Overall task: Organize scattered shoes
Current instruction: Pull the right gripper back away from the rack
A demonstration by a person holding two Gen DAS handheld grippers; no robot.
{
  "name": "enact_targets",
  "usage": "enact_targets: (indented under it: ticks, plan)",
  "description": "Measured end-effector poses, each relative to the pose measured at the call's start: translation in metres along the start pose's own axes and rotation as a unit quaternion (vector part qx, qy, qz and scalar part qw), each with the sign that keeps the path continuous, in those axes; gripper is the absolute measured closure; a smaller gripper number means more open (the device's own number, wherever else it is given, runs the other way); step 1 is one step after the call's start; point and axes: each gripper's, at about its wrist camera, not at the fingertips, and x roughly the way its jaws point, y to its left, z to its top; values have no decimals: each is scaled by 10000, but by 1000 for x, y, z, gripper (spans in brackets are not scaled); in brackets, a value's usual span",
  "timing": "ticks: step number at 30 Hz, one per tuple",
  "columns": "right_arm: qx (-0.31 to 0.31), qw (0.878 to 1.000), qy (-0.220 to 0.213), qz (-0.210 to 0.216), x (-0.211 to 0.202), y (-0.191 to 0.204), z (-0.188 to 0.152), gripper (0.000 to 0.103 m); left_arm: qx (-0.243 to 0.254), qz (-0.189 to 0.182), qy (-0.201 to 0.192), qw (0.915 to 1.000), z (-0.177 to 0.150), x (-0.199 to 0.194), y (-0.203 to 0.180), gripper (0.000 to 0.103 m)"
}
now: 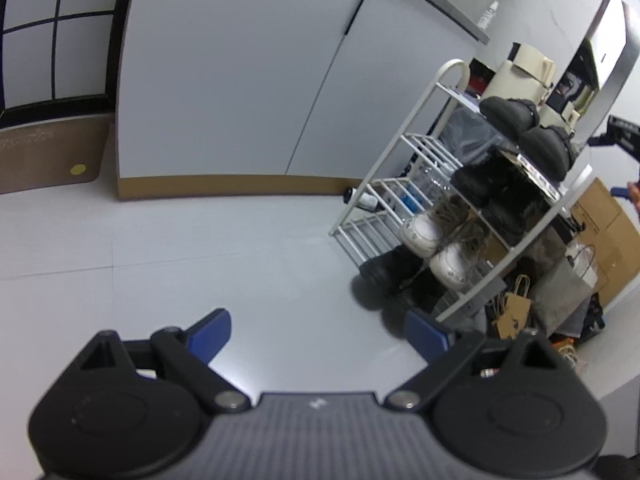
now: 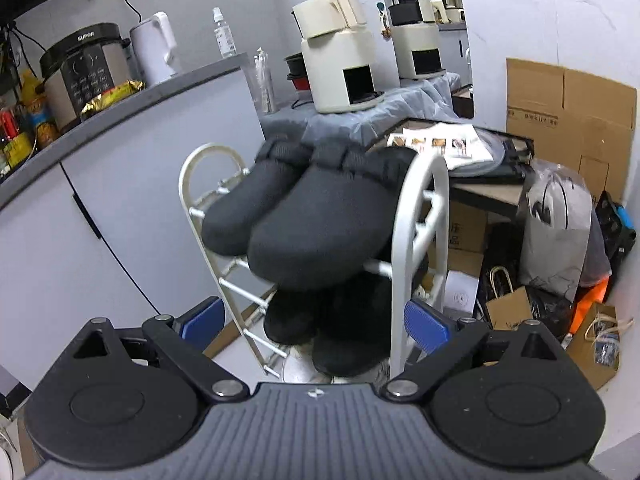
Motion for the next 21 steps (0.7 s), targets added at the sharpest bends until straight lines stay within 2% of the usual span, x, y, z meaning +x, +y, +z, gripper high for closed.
enact_targets:
  ticks: [4,9,13,17,21]
  plan:
    - [-255,9993,-104,234,0,-3,-27,4,143,48,2,9999,-3,0,-2,10]
    - [-602,9971,-338,333,1,0,-90,4,70,-91,-100,9999,-5,-4,-4,9]
    - [-869,9952,-189,412,19,12,-133,4,275,60,-281,9992,-8,-2,-15,9]
    - [-956,9933,93,646,28,27,-145,5,282,120,-299,9991,-8,3,-15,9]
    - [-933,9941,-95,553,20,39,-144,5,305,200,-297,9989,-8,8,-14,9]
